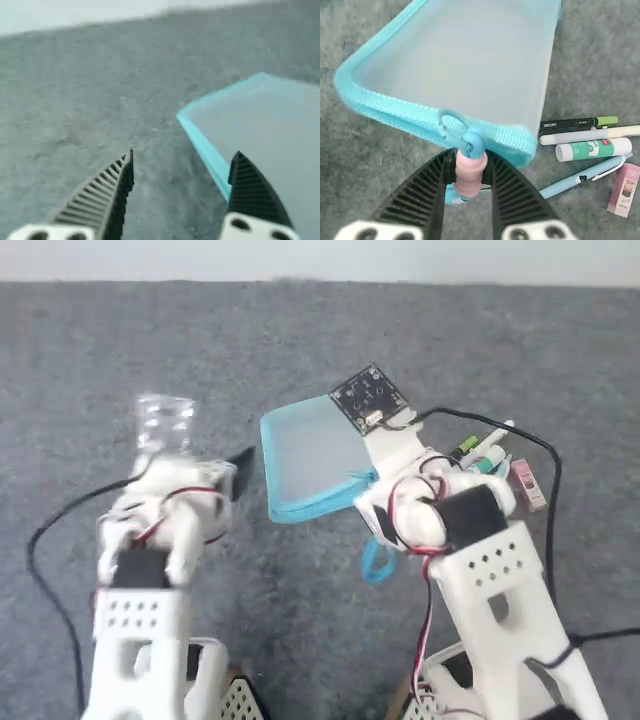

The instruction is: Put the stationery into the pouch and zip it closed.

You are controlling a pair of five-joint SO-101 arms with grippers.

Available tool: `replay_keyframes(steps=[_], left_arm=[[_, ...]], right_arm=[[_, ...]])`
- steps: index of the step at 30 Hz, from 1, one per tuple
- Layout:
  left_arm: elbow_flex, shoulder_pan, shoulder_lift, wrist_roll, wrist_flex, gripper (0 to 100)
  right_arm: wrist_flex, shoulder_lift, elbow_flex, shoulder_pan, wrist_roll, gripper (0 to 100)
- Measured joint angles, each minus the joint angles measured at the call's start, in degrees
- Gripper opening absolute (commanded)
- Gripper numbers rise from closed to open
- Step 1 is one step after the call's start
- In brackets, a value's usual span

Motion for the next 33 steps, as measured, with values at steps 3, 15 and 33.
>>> replay_keyframes(steps=[3, 15, 33], left_arm=[[0.0, 4.6, 6.6, 0.1, -3.4, 30], [0.0, 14.9, 18.1, 0.1, -6.0, 30], [4.9, 22.2, 11.5, 4.6, -8.9, 30]], right_arm=[[-0.4, -0.2, 0.1, 0.0, 0.2, 0.6], [6.7, 2.6, -19.5, -0.8, 0.6, 0.6], [17.7, 20.5, -34.8, -11.7, 4.0, 0.6]])
